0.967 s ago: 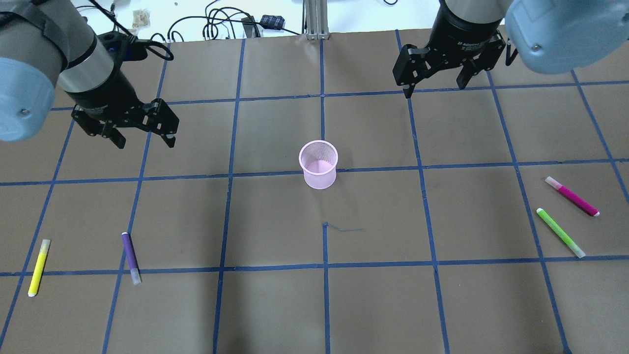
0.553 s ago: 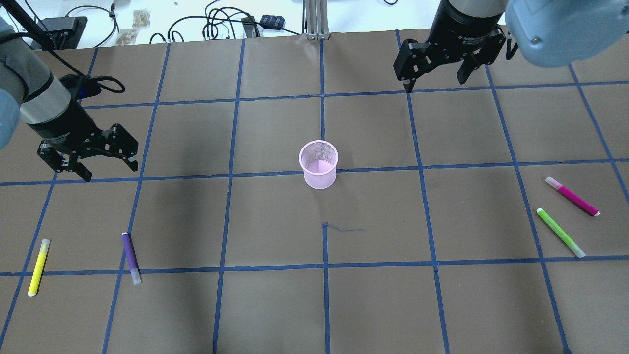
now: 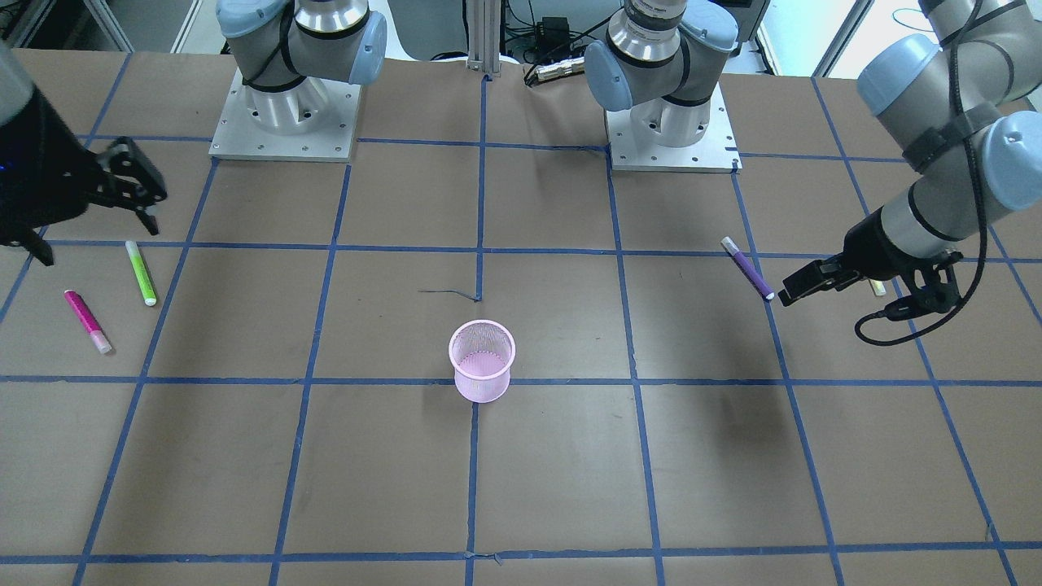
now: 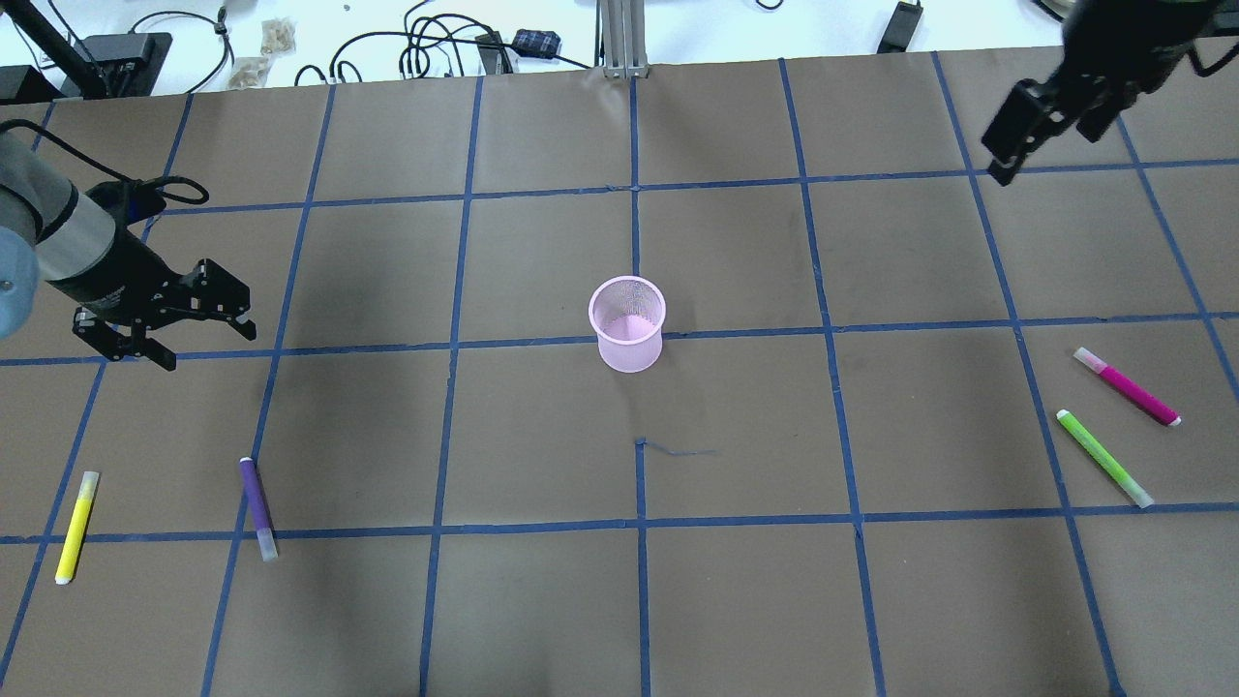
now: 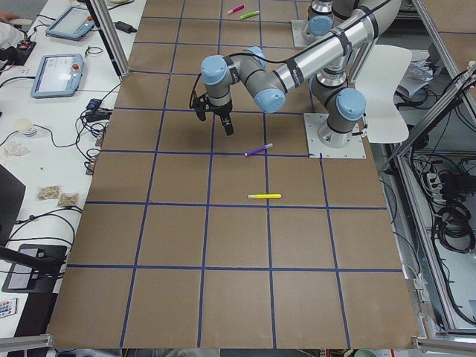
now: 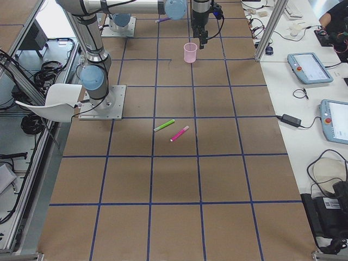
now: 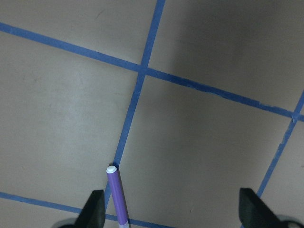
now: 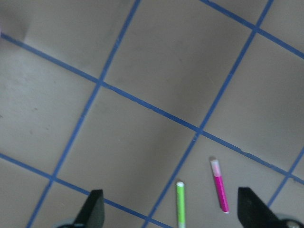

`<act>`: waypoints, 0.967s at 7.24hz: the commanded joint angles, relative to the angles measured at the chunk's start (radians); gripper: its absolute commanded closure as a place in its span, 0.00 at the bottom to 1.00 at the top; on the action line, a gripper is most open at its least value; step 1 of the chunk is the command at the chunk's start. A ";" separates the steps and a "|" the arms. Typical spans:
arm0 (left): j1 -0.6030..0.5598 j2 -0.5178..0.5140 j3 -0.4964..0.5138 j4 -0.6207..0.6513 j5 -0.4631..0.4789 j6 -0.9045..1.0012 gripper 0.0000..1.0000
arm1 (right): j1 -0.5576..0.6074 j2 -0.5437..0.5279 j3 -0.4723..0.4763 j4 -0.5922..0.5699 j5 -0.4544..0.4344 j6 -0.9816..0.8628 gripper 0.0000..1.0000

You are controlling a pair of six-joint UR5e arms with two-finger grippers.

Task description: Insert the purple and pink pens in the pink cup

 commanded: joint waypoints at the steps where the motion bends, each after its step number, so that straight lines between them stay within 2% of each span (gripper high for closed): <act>1: 0.023 0.010 -0.082 0.023 0.016 -0.147 0.00 | -0.298 -0.006 0.018 0.016 0.002 -0.460 0.00; 2: 0.024 0.003 -0.113 0.037 0.016 -0.183 0.00 | -0.415 0.001 0.052 0.006 0.008 -0.645 0.00; 3: 0.036 -0.011 -0.163 0.097 0.041 -0.183 0.03 | -0.496 0.004 0.095 -0.043 0.064 -0.755 0.00; 4: 0.069 -0.014 -0.217 0.169 0.126 -0.177 0.03 | -0.562 0.015 0.151 -0.086 0.130 -0.856 0.00; 6: 0.083 -0.045 -0.259 0.205 0.134 -0.154 0.02 | -0.629 0.082 0.260 -0.189 0.238 -0.949 0.00; 7: 0.082 -0.049 -0.262 0.204 0.133 -0.145 0.02 | -0.644 0.139 0.346 -0.329 0.296 -0.977 0.02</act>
